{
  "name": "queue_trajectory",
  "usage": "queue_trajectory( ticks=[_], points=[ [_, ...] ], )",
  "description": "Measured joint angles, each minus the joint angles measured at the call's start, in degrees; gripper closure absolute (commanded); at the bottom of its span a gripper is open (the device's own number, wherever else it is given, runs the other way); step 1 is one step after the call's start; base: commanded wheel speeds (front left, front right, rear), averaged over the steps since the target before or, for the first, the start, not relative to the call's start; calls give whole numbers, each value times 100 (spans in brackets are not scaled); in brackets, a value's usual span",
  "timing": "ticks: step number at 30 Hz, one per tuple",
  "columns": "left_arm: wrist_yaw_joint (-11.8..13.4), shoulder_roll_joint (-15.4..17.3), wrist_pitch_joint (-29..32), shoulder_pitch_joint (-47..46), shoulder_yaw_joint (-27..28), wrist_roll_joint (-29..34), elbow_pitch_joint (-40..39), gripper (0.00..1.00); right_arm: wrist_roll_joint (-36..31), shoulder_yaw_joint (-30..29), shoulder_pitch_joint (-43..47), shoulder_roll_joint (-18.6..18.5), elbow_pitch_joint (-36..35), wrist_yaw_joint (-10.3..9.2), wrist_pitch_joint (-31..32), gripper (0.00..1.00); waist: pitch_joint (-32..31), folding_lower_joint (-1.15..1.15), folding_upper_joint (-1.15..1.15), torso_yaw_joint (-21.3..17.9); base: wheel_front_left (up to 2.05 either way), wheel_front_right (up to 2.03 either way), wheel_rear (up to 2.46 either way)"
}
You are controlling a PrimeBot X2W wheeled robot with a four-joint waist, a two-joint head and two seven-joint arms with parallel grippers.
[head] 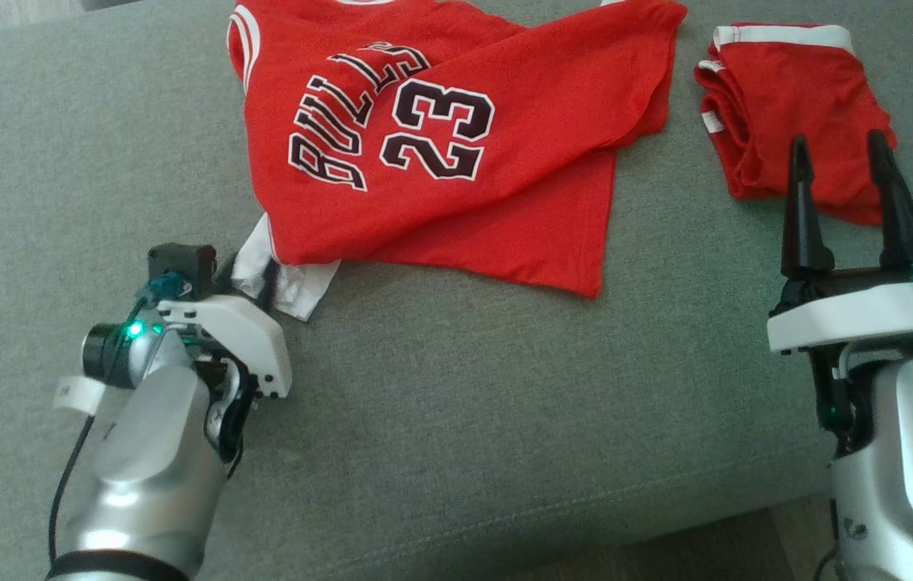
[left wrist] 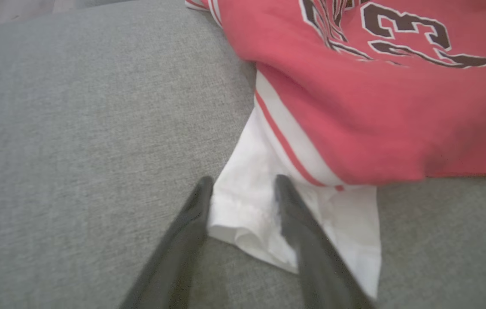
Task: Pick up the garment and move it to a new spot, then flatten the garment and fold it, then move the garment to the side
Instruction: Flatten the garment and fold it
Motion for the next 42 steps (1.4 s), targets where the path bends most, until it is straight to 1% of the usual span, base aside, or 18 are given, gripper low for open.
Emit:
queue_trajectory(
  ticks=[2,4,7,11,15,20,22,25,29,33,35,39,42],
  points=[
    [-33,-27,-12,-37,-31,-1,57,100,0,-18,-35,2,-3,0,-1,0,-6,0,0,9,0,0,0],
    [22,-73,-115,-46,-38,-1,118,100,-2,-51,-77,3,-12,0,-1,0,-23,0,0,35,0,0,0],
    [169,-86,-399,-43,-45,0,179,100,-44,-62,-78,4,-19,0,-1,0,-74,0,0,107,0,0,0],
    [454,-64,-790,-42,52,9,60,100,-57,-62,-76,7,16,0,-1,0,-187,0,0,234,0,0,0],
    [749,-30,-916,-40,192,77,-486,100,-57,-49,-69,7,74,0,1,0,-320,0,0,398,0,0,0],
    [1114,112,-923,154,439,392,-1841,100,-51,7,-48,8,172,0,5,0,-472,0,0,617,0,0,0],
    [1215,203,-924,336,461,579,-2243,100,-51,37,-40,8,232,0,18,0,-536,0,0,694,0,0,0],
    [1238,296,-925,569,439,745,-2437,100,-49,93,-3,8,282,0,65,0,-599,0,0,762,0,0,0],
    [1238,476,-924,1068,213,1050,-2416,100,4,205,172,9,431,0,122,0,-710,0,0,875,0,0,0],
    [1214,604,-895,1287,-138,1352,-2047,100,52,269,227,9,523,0,133,0,-792,0,0,913,0,0,0],
    [1216,597,-816,1335,-170,1377,-1819,0,53,304,229,9,539,0,133,0,-811,0,0,907,0,0,0],
    [1245,517,-842,1334,-113,1245,-1714,0,82,356,242,9,573,0,132,0,-825,0,0,876,0,0,0],
    [1359,460,-875,1335,0,1117,-1751,0,133,443,303,9,589,0,132,0,-843,0,0,852,0,0,0]
  ],
)
